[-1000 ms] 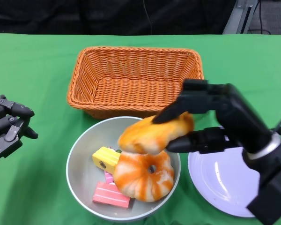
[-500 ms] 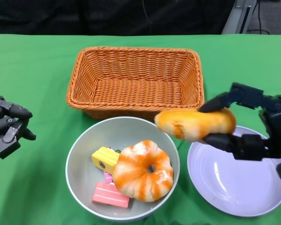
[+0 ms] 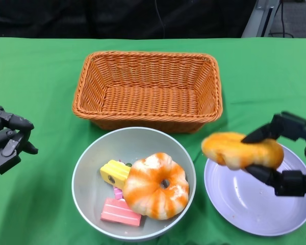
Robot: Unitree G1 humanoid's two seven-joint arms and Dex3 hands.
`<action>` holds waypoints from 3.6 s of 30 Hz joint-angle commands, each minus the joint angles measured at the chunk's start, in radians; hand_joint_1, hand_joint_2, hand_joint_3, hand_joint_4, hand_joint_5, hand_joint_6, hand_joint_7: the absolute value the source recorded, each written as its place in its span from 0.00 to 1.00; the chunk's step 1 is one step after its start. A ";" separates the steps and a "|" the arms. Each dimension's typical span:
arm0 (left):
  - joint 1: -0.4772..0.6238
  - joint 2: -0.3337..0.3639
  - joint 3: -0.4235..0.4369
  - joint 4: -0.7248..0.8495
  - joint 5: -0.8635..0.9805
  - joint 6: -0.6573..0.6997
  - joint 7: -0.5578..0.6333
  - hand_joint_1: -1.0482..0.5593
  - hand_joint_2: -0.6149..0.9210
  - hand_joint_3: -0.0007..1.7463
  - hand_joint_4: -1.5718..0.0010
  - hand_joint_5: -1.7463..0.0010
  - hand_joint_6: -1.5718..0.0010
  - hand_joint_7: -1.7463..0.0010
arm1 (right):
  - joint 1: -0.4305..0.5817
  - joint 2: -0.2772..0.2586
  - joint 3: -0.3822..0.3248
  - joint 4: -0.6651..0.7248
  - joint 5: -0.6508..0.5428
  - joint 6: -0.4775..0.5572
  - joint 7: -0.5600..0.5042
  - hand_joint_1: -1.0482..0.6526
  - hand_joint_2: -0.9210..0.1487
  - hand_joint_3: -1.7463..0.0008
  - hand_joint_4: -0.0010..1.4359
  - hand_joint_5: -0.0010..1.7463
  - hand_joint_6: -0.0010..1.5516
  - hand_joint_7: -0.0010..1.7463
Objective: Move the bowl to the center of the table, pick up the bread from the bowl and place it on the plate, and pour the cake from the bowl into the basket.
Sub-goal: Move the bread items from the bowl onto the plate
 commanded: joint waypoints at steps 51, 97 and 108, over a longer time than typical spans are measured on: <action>0.001 0.017 0.008 -0.020 -0.030 -0.017 -0.045 0.61 0.95 0.29 0.45 0.23 0.43 0.42 | -0.140 -0.228 0.412 0.370 -0.493 0.141 -0.822 0.66 0.57 0.50 0.60 0.02 0.58 0.00; 0.002 0.020 0.006 -0.016 -0.023 -0.023 -0.045 0.61 0.93 0.32 0.45 0.23 0.43 0.41 | -0.014 -0.209 0.255 0.106 -0.265 0.195 -0.300 0.22 0.00 0.92 0.26 0.00 0.29 0.00; 0.007 0.015 0.003 -0.027 -0.012 -0.027 -0.038 0.61 0.91 0.36 0.46 0.22 0.45 0.37 | -0.004 -0.180 0.233 0.081 -0.258 0.213 -0.284 0.18 0.00 0.86 0.21 0.00 0.26 0.00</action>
